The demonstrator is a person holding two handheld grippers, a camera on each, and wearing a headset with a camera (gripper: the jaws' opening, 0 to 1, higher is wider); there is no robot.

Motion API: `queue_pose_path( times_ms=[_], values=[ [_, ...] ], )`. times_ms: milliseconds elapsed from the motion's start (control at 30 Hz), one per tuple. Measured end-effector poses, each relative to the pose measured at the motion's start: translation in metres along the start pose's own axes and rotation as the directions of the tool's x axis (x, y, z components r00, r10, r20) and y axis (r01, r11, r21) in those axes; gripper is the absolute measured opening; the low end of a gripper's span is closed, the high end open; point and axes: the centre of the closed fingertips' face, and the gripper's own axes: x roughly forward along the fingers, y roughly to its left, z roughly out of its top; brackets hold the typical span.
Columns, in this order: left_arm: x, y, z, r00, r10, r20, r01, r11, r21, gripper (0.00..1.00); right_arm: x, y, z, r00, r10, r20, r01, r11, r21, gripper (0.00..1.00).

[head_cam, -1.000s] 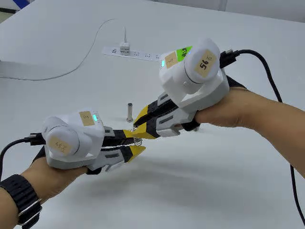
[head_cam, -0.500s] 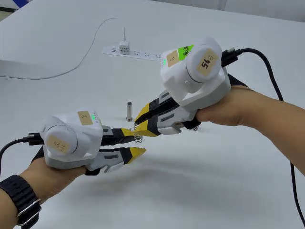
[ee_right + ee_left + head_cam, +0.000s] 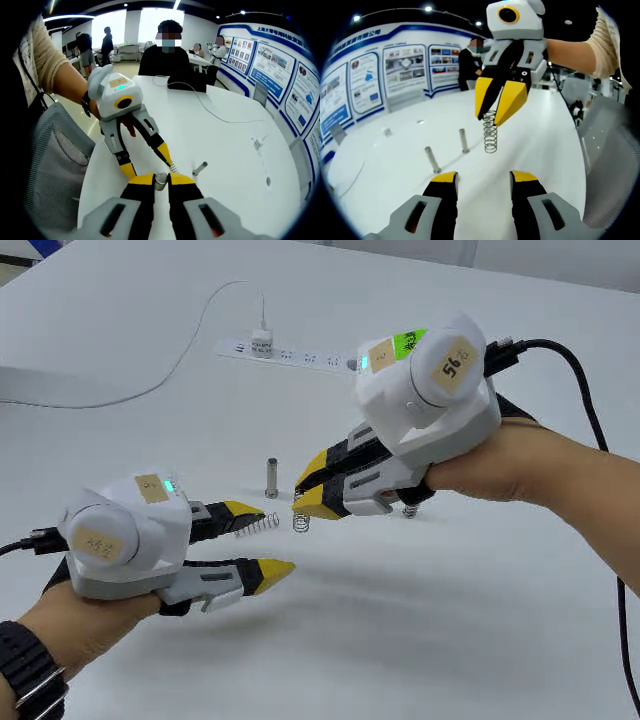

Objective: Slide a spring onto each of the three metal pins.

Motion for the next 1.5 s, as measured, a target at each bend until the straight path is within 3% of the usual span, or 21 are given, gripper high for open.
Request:
queue_pose_path(
  times_ms=[567, 933, 1133, 1500],
  values=[
    [-0.016, 0.022, -0.007, 0.9972, 0.075, -0.004, -0.075, 0.996, -0.045, 0.55, -0.023, -0.029, -0.01, 0.9967, -0.08, 0.009, 0.08, 0.995, 0.053, 0.11],
    [-0.019, 0.025, -0.011, 0.9961, 0.089, -0.005, -0.089, 0.994, -0.069, 0.59, -0.036, -0.066, -0.017, 0.9829, -0.184, 0.012, 0.181, 0.978, 0.103, 0.11],
    [-0.02, 0.027, -0.01, 0.9956, 0.093, -0.002, -0.093, 0.993, -0.072, 0.59, -0.034, -0.079, -0.019, 0.9736, -0.228, 0.014, 0.224, 0.967, 0.124, 0.11],
    [-0.022, 0.029, -0.013, 0.9949, 0.1, -0.006, -0.1, 0.992, -0.079, 0.6, -0.02, -0.086, -0.032, 0.9725, -0.233, -0.001, 0.229, 0.958, 0.171, 0.11]
  ],
)
